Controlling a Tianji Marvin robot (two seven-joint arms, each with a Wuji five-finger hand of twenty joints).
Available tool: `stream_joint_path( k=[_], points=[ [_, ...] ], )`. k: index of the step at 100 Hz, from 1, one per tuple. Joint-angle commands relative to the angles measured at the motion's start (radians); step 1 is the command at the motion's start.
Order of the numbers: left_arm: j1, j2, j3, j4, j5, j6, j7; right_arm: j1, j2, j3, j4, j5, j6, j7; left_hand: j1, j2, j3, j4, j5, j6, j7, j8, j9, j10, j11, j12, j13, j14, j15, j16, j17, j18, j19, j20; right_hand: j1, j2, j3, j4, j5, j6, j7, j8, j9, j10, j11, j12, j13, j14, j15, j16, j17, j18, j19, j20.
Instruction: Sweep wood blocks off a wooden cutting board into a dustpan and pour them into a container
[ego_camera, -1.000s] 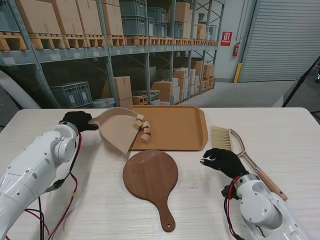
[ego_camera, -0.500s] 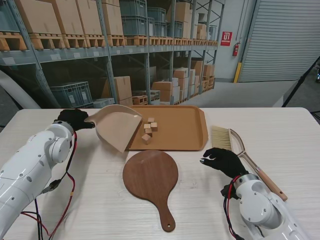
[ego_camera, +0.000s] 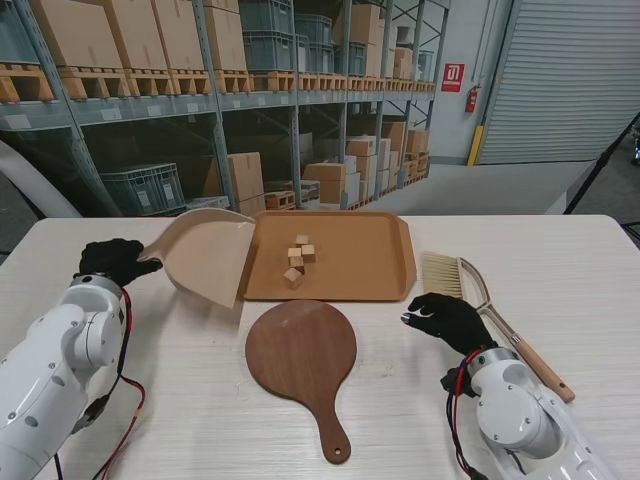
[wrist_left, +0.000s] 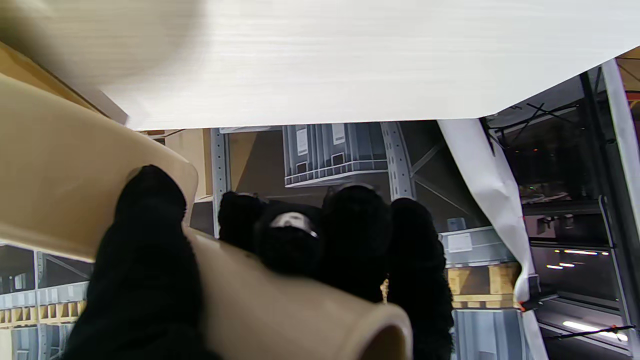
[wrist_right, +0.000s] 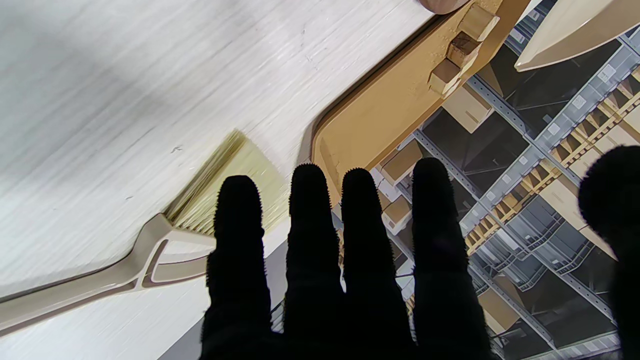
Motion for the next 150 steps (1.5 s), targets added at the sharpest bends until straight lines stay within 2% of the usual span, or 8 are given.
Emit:
stream_joint_path(
  k=[1,35,60,76,96,122,128,150],
  points=[
    [0.048,0.0,-0.014,-0.017,0.008,0.016,0.0,-0.004,-0.003,-0.003,0.004,0.001,-0.001,0.013,0.139,0.203,0.082,0.003,0.069,0.029,0.076,-0.007,0.07,-0.08,0.089,-0.001,0.059,-0.106,0.003,-0.008,0.003,0.008,0.026,0.029,0.016,0.013,-0.022,0.017,0.007,-0.008,0.007,0.01,0.025,-0.004,0.019,0.011,0.021,-0.001,0.022,0.013,0.003,0.036,0.017,0.021],
    [0.273,-0.028,-0.13,-0.154,-0.011,0.08,0.123,-0.002,-0.004,-0.008,0.008,0.001,0.0,0.011,0.137,0.2,0.082,0.004,0.072,0.026,0.076,-0.008,0.073,-0.078,0.089,0.0,0.06,-0.104,0.003,-0.006,0.002,0.007,0.025,0.029,0.028,0.011,-0.027,0.017,0.006,-0.01,0.008,0.01,0.026,-0.005,0.021,0.011,0.024,-0.003,0.024,0.013,0.005,0.035,0.018,0.021],
    [0.373,-0.045,-0.153,-0.186,-0.026,0.142,0.206,-0.008,-0.004,-0.01,0.008,0.002,0.011,0.01,0.135,0.2,0.083,0.005,0.072,0.026,0.076,-0.007,0.074,-0.075,0.089,0.001,0.06,-0.101,0.004,-0.004,0.002,0.007,0.024,0.029,0.031,0.012,-0.03,0.017,0.007,-0.008,0.01,0.01,0.025,-0.004,0.021,0.011,0.022,-0.002,0.024,0.012,0.004,0.036,0.018,0.02],
    [0.395,-0.05,-0.153,-0.172,-0.043,0.167,0.221,-0.013,-0.005,-0.008,0.005,0.001,0.015,0.008,0.134,0.2,0.083,0.004,0.072,0.026,0.076,-0.007,0.074,-0.075,0.088,0.002,0.06,-0.101,0.004,-0.003,0.001,0.006,0.024,0.029,0.032,0.012,-0.031,0.017,0.007,-0.009,0.01,0.01,0.024,-0.004,0.022,0.011,0.022,-0.001,0.024,0.012,0.004,0.036,0.019,0.02],
    [0.386,-0.056,-0.137,-0.133,-0.09,0.196,0.228,-0.015,-0.005,-0.007,0.004,0.0,0.016,0.007,0.127,0.2,0.081,0.003,0.075,0.018,0.075,-0.008,0.074,-0.075,0.088,0.003,0.06,-0.102,0.003,-0.003,0.0,0.003,0.024,0.029,0.03,0.014,-0.032,0.017,0.007,-0.008,0.01,0.009,0.025,-0.004,0.022,0.011,0.021,0.0,0.024,0.012,0.004,0.036,0.019,0.02],
    [0.367,-0.057,-0.117,-0.075,-0.132,0.18,0.228,-0.013,-0.004,-0.007,0.006,0.003,0.015,0.013,0.101,0.206,0.076,-0.001,0.064,-0.008,0.055,-0.017,0.054,-0.077,0.057,-0.002,0.033,-0.098,-0.024,-0.005,-0.02,-0.015,0.012,0.023,0.029,0.018,-0.032,0.017,0.009,-0.007,0.01,0.009,0.025,-0.002,0.022,0.01,0.021,0.001,0.024,0.012,0.003,0.036,0.019,0.02],
    [0.364,-0.057,-0.114,-0.064,-0.142,0.175,0.229,-0.013,-0.004,-0.007,0.006,0.003,0.014,0.014,0.09,0.209,0.076,-0.002,0.054,-0.016,0.037,-0.03,0.038,-0.069,0.026,-0.007,0.014,-0.089,-0.051,-0.007,-0.035,-0.021,0.002,0.019,0.028,0.019,-0.032,0.017,0.008,-0.007,0.009,0.008,0.024,-0.003,0.021,0.01,0.02,-0.001,0.024,0.012,0.003,0.036,0.019,0.02],
    [0.372,-0.056,-0.112,-0.056,-0.158,0.176,0.205,-0.015,-0.003,-0.004,0.006,0.002,0.013,0.016,-0.007,0.201,0.07,-0.009,0.0,-0.02,-0.131,-0.164,-0.066,-0.012,-0.199,-0.06,-0.096,-0.037,-0.254,-0.03,-0.108,-0.018,-0.085,-0.015,0.027,0.02,-0.032,0.018,0.009,-0.007,0.009,0.008,0.026,-0.002,0.021,0.01,0.021,-0.001,0.025,0.012,0.002,0.037,0.019,0.02]
  ],
)
